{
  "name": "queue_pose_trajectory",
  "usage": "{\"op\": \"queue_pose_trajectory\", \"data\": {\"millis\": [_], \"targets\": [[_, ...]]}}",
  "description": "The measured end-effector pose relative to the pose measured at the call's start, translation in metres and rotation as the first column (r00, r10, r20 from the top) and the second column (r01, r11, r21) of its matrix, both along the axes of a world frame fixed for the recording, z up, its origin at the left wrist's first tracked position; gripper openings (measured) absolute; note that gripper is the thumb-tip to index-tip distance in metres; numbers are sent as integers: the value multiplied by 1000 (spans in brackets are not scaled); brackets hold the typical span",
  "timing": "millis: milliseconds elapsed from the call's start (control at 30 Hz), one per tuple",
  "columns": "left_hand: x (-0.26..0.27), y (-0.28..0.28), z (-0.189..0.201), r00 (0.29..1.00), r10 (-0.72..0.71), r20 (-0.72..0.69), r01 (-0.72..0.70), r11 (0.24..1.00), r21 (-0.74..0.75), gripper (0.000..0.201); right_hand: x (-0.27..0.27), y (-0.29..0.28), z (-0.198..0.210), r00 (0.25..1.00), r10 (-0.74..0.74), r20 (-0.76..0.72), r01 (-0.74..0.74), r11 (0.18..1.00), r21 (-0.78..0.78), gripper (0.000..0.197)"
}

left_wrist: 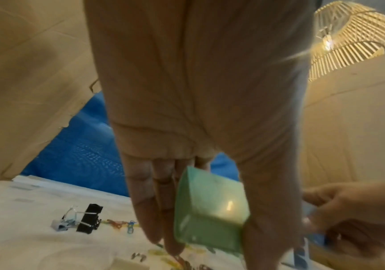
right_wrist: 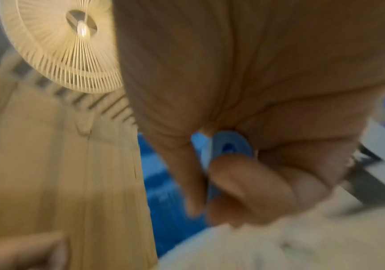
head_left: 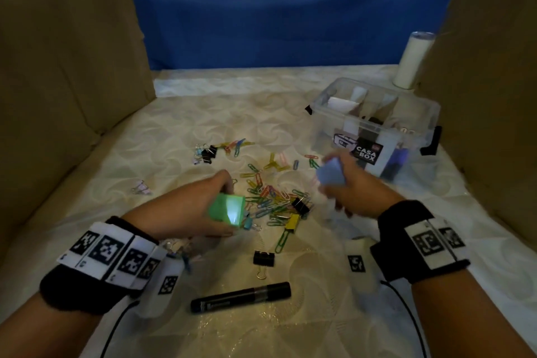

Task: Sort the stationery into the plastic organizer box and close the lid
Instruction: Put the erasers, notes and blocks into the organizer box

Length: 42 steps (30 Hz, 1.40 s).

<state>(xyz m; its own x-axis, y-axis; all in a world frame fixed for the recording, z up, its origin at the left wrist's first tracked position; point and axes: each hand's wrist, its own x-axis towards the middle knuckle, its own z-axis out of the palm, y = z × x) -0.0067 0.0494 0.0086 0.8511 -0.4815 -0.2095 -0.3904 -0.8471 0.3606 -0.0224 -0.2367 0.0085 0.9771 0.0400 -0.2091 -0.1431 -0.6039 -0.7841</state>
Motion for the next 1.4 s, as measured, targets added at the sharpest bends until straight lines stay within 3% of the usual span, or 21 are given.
{"op": "queue_pose_trajectory", "data": {"millis": [100,200,300,400,467,600,700,767,900,967,1200,1267,1400], "targets": [[11,-9,3,1000,28,9,-28,997,-72,53,28,-17,41,947,-163,276,140,985,100,22],[15,-21,1,999,38,5,-37,993,-114,56,76,-46,79,860,-272,432,321,946,-43,28],[15,-30,-2,998,49,37,-43,989,-139,59,127,-71,99,926,-261,275,345,879,-329,37],[17,-31,-6,993,68,97,-48,979,-199,57,176,-94,88,986,-154,66,155,685,-712,50],[17,-31,-8,988,66,138,-34,975,-220,54,181,-89,81,996,-84,-44,13,581,-813,46],[13,-29,-6,983,90,162,-50,970,-238,45,182,-74,79,984,-52,-168,-107,577,-810,13],[10,-29,-7,983,105,149,-65,966,-250,44,186,-74,81,987,-57,-150,-98,525,-845,36],[7,-30,-8,984,110,138,-70,961,-266,44,190,-82,81,982,-86,-170,-100,528,-843,48],[-2,-35,-10,985,118,129,-75,951,-300,42,203,-102,75,980,-114,-161,-74,542,-837,98],[-6,-38,-11,984,126,130,-80,945,-316,42,201,-102,72,976,-84,-201,-125,540,-832,109],[-16,-56,-8,973,141,182,-71,935,-347,41,174,-93,71,976,-64,-206,-100,711,-696,87],[-16,-62,-6,971,133,197,-54,931,-362,35,170,-95,77,976,-23,-218,-143,683,-716,75],[-5,-81,2,967,134,217,-31,906,-422,25,156,-95,102,979,114,-169,-204,546,-812,45]]}}
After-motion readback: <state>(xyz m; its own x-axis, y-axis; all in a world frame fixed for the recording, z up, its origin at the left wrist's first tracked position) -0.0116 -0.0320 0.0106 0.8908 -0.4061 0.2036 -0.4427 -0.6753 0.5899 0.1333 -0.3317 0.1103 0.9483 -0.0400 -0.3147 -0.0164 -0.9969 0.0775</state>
